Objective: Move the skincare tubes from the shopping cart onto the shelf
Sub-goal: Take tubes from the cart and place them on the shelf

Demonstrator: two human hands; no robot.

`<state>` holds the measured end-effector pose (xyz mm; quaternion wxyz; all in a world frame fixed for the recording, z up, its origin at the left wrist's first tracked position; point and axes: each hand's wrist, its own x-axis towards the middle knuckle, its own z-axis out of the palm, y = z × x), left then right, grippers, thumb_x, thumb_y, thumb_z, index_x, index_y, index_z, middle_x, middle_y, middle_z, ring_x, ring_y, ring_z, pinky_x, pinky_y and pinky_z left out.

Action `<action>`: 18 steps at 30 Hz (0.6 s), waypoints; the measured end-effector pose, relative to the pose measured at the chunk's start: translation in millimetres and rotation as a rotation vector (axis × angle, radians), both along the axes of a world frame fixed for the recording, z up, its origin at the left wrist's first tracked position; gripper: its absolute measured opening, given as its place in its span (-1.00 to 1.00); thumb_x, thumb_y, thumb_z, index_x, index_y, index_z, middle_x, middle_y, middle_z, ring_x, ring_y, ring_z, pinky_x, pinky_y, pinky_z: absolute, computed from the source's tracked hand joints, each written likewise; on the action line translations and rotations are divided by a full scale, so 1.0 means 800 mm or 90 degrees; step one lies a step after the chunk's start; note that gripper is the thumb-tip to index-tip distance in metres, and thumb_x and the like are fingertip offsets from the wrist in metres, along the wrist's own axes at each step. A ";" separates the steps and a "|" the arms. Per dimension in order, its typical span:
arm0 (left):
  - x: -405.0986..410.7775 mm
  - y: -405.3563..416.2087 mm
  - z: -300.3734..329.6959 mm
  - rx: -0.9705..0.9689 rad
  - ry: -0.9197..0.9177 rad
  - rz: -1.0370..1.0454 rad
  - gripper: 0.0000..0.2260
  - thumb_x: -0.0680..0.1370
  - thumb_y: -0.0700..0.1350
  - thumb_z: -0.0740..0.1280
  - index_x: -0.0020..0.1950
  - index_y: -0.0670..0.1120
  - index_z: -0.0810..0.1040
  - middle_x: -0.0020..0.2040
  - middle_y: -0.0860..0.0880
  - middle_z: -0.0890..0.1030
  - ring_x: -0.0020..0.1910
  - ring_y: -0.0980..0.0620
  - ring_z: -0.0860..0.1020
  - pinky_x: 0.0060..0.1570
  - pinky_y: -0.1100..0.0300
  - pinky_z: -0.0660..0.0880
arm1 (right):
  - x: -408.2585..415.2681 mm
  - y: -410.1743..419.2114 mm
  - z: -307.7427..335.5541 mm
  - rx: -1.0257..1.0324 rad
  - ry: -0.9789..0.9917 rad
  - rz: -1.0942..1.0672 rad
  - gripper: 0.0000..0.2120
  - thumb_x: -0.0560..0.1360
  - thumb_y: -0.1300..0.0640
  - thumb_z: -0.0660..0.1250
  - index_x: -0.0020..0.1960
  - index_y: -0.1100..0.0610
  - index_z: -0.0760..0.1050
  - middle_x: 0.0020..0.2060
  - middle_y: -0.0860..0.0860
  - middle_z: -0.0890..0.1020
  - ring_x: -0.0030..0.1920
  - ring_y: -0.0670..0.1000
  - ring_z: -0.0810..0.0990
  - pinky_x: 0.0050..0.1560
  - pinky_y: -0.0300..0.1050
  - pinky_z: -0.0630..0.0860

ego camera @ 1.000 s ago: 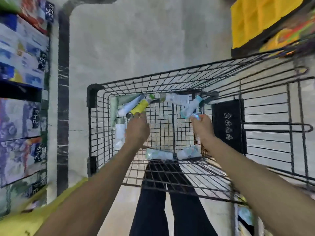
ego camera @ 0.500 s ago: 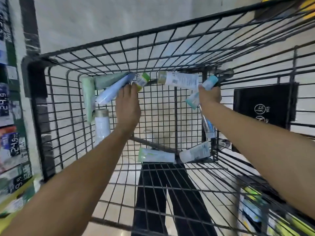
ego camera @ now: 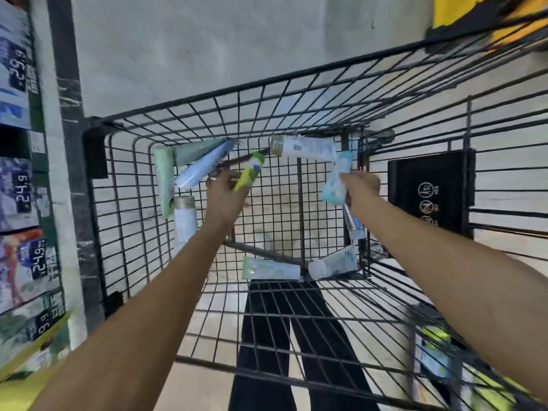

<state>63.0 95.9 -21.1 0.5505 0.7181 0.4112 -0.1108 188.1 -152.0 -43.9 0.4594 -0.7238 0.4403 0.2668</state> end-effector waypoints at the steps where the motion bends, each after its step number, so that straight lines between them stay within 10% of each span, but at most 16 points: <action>1: -0.004 -0.003 0.013 -0.045 0.018 0.039 -0.74 0.57 -0.15 0.44 0.22 -0.19 0.57 0.02 -0.13 0.65 -0.11 -0.05 0.63 -0.33 0.27 0.58 | -0.007 -0.003 0.010 0.017 0.008 -0.004 -0.84 0.50 0.29 0.50 0.01 0.14 0.56 0.07 0.13 0.68 -0.10 0.09 0.68 -0.12 -0.06 0.68; 8: -0.032 -0.017 0.134 -0.211 0.044 0.181 -0.72 0.51 -0.37 0.43 0.20 -0.17 0.61 0.12 -0.13 0.68 0.07 -0.17 0.66 -0.19 0.17 0.64 | -0.065 -0.031 0.121 0.147 0.015 -0.014 -0.78 0.48 0.34 0.51 0.03 0.07 0.67 0.18 0.14 0.68 0.13 0.20 0.69 0.21 0.21 0.62; 12: -0.048 -0.020 0.224 -0.186 0.001 0.180 -0.71 0.46 -0.35 0.48 0.16 -0.17 0.66 0.11 -0.14 0.69 0.04 -0.14 0.69 -0.04 0.07 0.66 | -0.092 -0.049 0.219 0.222 -0.040 0.055 -0.65 0.45 0.44 0.45 -0.01 -0.01 0.67 0.10 0.04 0.70 0.13 0.16 0.67 0.10 0.03 0.63; 18: -0.073 -0.032 0.358 -0.147 -0.096 0.175 -0.67 0.35 -0.23 0.60 0.08 -0.18 0.64 0.05 -0.32 0.67 -0.07 -0.25 0.66 0.05 -0.17 0.64 | -0.130 -0.072 0.352 0.323 -0.159 0.070 -0.65 0.34 0.36 0.56 0.04 0.03 0.68 0.16 0.08 0.70 0.21 0.19 0.67 0.29 0.33 0.55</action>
